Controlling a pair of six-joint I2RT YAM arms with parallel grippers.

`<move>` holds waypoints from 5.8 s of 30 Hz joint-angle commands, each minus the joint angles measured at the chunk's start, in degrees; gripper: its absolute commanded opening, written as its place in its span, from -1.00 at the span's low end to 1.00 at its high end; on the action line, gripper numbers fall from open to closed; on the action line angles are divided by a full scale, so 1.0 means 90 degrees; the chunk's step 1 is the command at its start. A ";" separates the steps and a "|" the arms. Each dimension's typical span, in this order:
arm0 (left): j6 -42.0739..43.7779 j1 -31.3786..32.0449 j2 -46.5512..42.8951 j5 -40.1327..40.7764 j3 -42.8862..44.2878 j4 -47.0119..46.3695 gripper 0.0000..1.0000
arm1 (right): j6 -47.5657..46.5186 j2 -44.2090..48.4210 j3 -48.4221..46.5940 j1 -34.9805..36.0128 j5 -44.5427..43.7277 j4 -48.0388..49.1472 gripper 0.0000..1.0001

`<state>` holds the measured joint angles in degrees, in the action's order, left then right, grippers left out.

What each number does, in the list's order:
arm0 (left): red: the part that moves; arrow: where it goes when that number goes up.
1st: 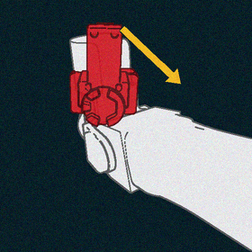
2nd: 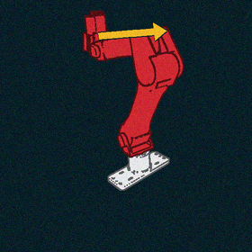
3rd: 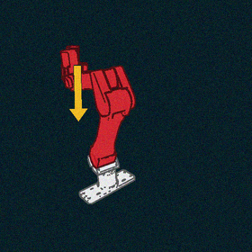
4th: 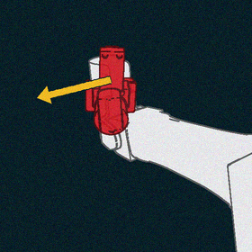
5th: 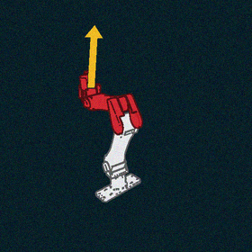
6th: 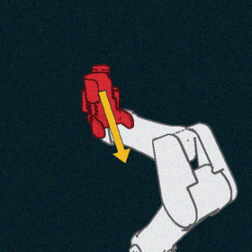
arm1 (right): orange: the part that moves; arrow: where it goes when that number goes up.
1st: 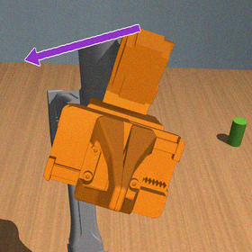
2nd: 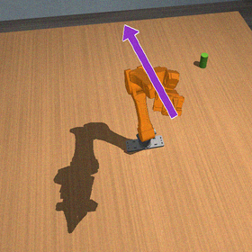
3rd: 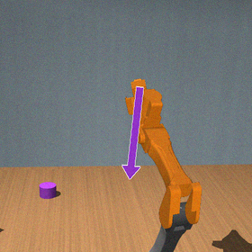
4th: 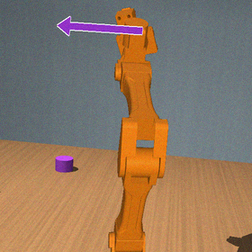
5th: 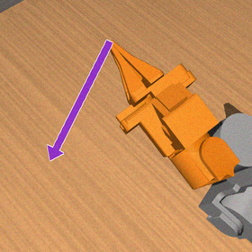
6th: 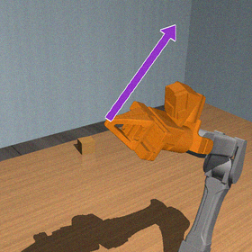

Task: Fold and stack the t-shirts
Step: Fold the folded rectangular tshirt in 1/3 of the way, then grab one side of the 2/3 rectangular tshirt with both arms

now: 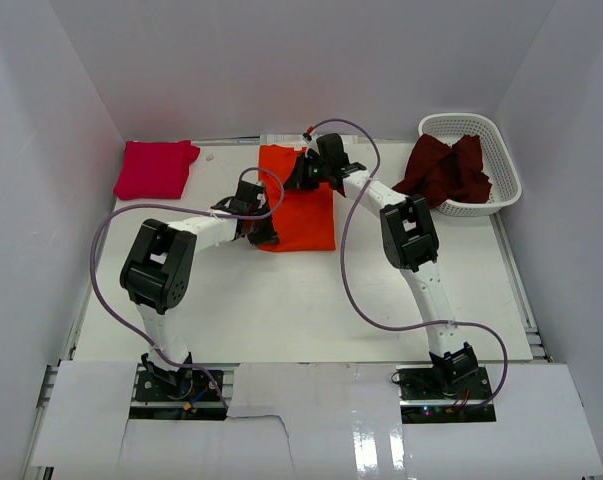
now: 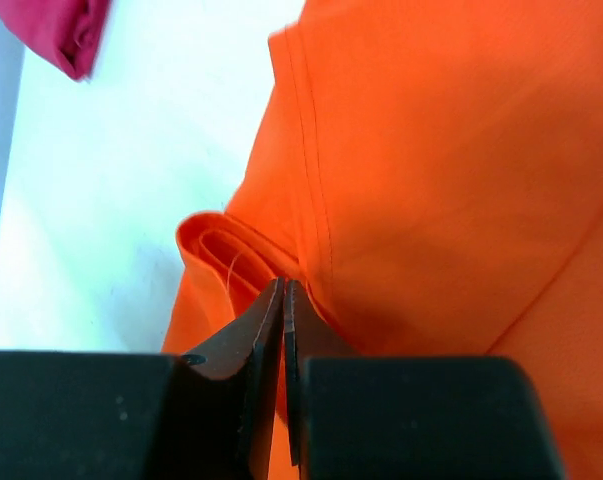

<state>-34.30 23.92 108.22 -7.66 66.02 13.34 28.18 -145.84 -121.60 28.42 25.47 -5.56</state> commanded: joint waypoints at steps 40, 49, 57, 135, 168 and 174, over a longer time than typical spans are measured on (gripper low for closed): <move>-0.0612 -0.0782 -0.2064 -0.0935 -0.0225 0.0696 0.82 | 0.0257 0.4915 0.7153 -0.1010 0.1721 0.0032 0.62; -0.1061 -0.1115 -0.2152 -0.1395 -0.1046 0.0169 0.84 | 0.1320 0.4486 0.7554 -0.1020 0.1994 0.1669 0.52; -0.1257 -0.1125 -0.2132 -0.1473 -0.1281 0.0031 0.84 | 0.2005 0.4164 0.7847 -0.1010 0.1398 0.2639 0.28; -0.2126 -0.0832 -0.1710 -0.0359 -0.2111 0.0586 -1.00 | 0.0991 0.4661 0.7915 -0.0922 0.1017 0.1431 -0.85; -0.2497 -0.0412 -0.5423 -0.1629 -0.4484 0.2004 -1.00 | 0.0999 0.8586 1.1265 -0.0502 0.1496 -0.0309 -0.84; -0.2439 -0.0402 -0.5375 -0.1668 -0.4192 0.2149 -1.00 | 0.0980 0.8860 1.1188 -0.0492 0.1427 -0.0524 -0.85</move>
<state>-57.04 20.53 60.34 -24.93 26.59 30.04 37.56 -67.55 -20.40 24.12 39.62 -6.63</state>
